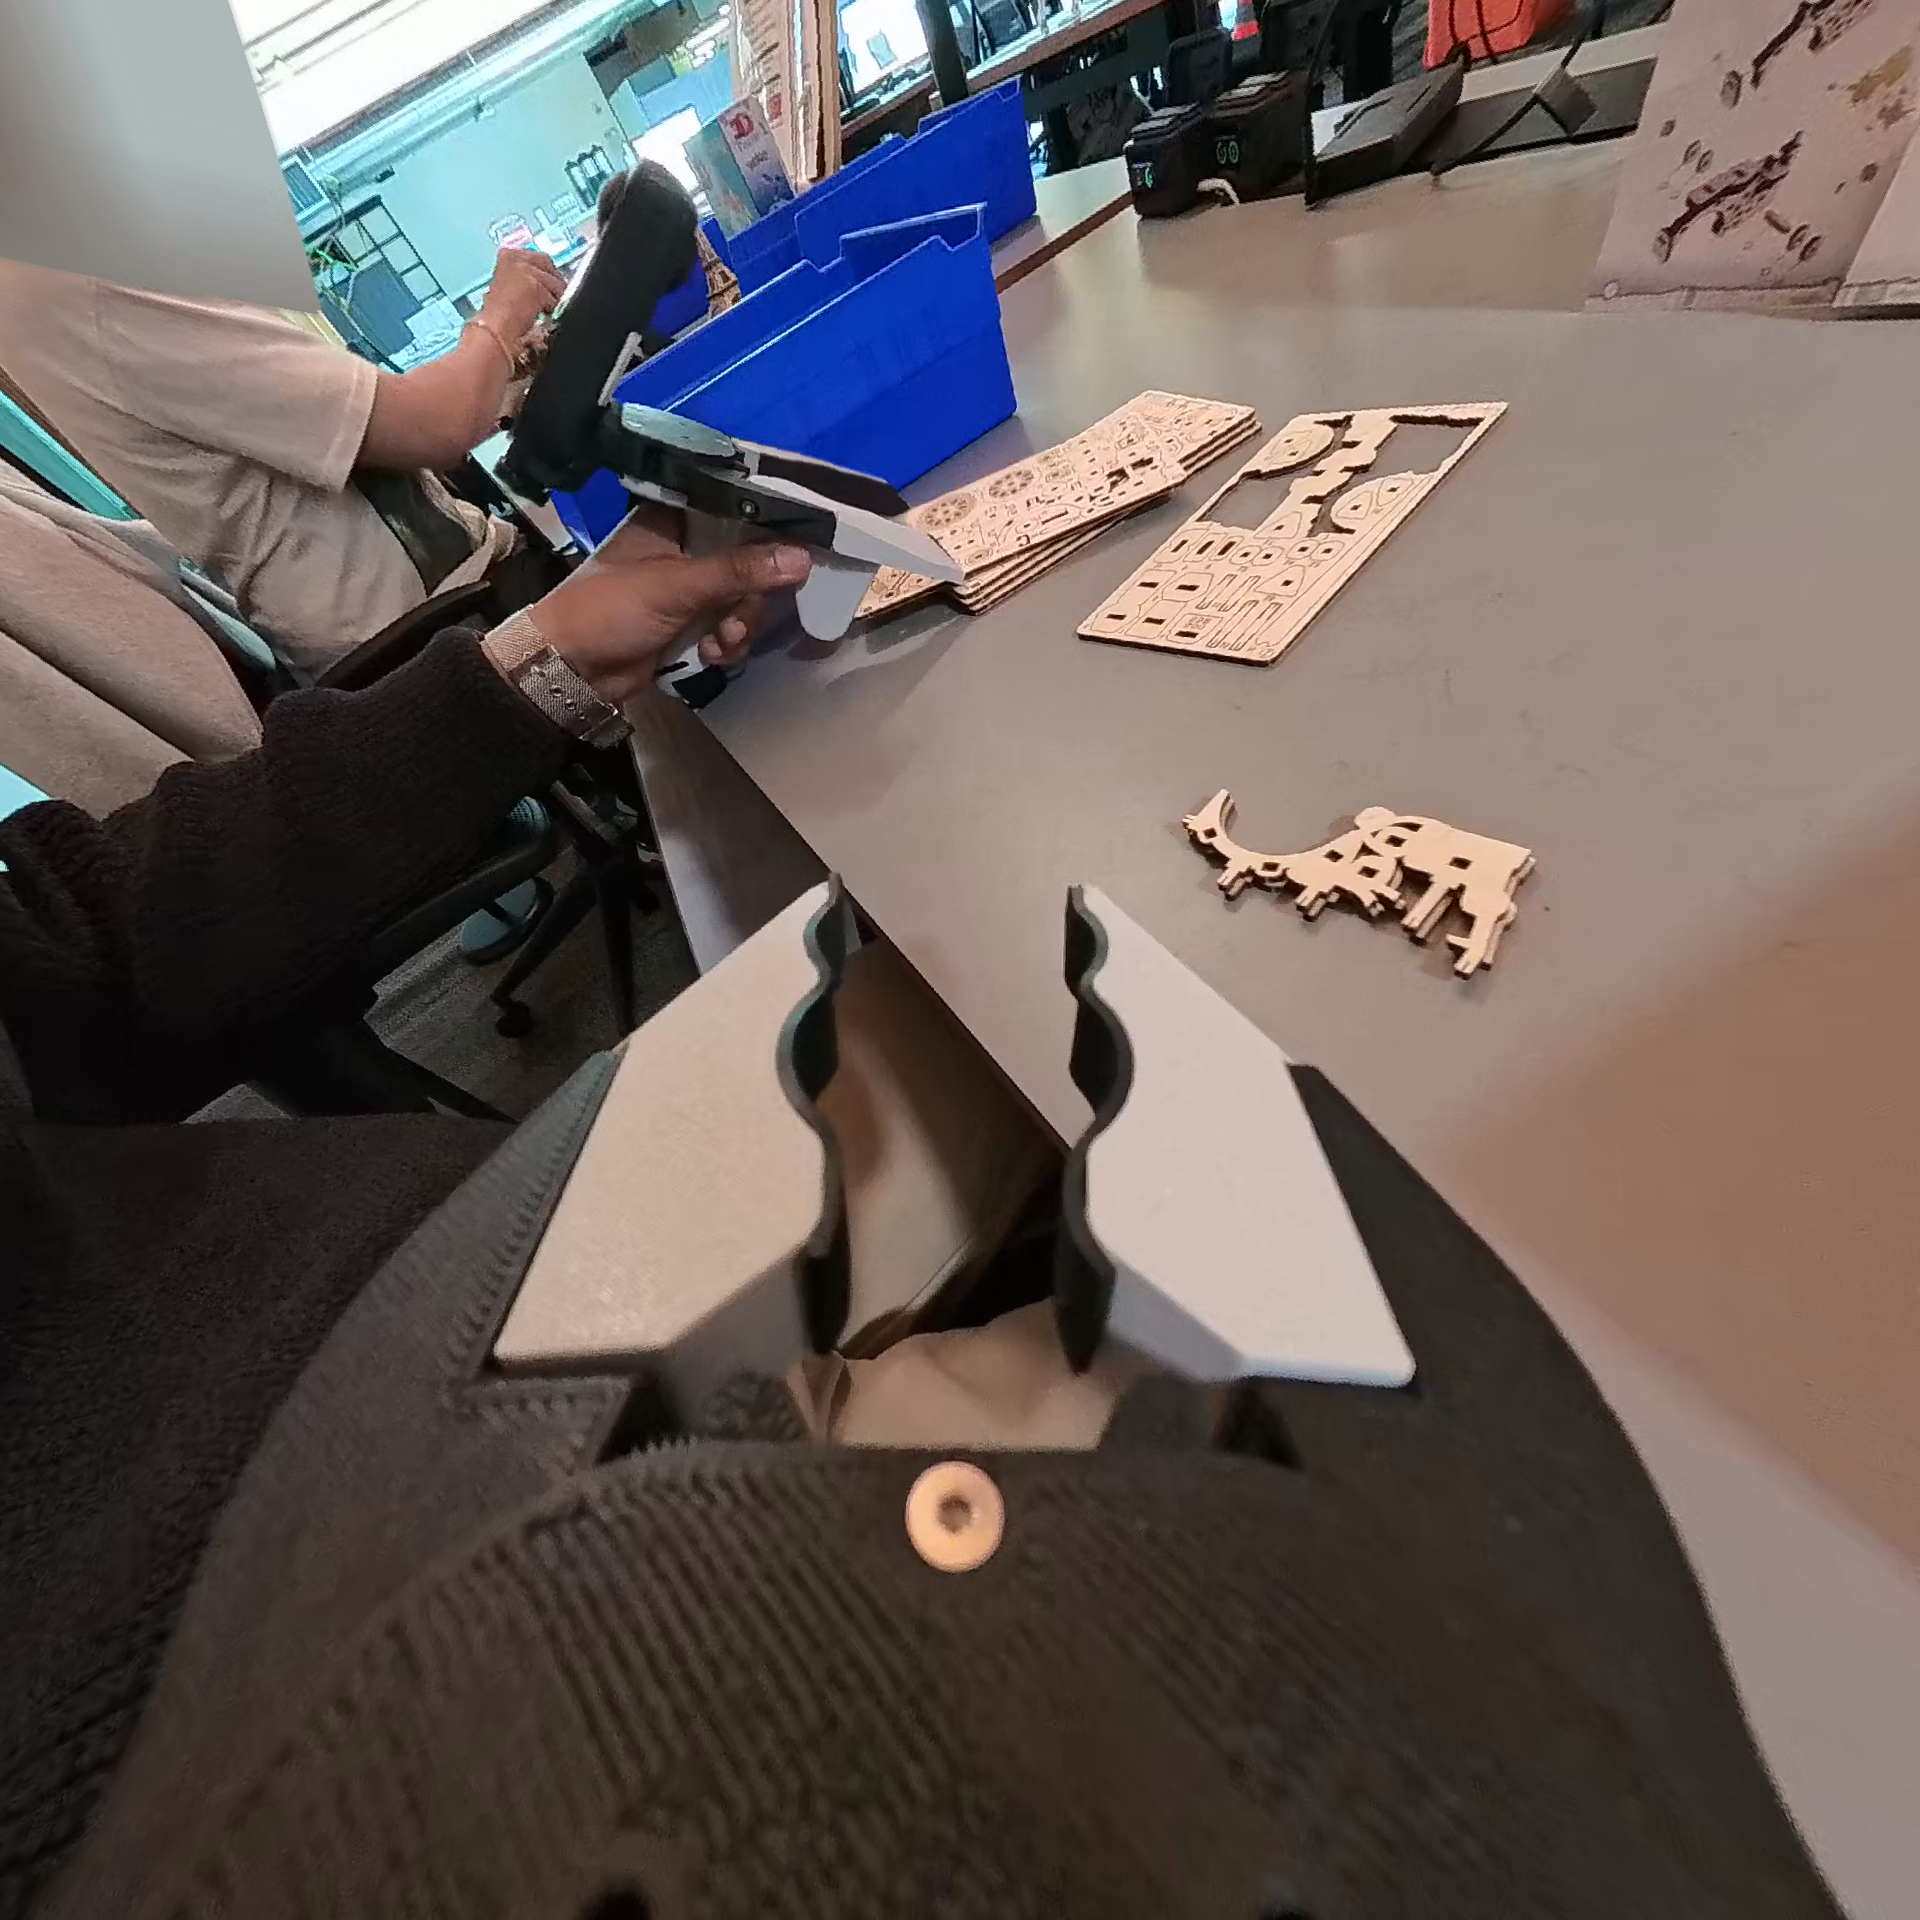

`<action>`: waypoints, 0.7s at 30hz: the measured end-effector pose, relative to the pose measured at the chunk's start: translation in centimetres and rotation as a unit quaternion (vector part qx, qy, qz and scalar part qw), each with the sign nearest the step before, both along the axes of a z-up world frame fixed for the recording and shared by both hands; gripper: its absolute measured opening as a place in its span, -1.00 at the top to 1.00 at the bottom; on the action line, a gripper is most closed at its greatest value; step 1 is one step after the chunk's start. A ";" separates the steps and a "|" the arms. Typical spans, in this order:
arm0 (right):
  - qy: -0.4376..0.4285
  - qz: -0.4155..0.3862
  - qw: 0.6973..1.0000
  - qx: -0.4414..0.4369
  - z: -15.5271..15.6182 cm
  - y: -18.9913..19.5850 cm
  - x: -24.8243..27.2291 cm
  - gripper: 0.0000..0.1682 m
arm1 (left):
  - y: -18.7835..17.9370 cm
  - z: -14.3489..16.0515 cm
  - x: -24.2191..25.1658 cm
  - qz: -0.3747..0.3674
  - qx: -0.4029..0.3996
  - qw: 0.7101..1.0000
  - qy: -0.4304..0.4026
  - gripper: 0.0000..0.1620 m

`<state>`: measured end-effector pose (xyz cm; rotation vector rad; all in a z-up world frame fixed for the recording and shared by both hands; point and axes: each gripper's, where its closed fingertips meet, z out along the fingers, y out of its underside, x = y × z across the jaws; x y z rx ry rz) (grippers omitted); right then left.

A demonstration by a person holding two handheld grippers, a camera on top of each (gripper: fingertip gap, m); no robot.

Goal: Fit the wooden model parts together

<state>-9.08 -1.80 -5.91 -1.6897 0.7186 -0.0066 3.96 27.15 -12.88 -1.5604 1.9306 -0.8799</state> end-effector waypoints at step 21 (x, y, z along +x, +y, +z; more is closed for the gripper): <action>0.015 -0.005 1.000 0.004 -0.3 -0.2 0.4 0.51 | -1.4 4.9 -0.4 -0.026 -0.017 0.992 -0.124 0.12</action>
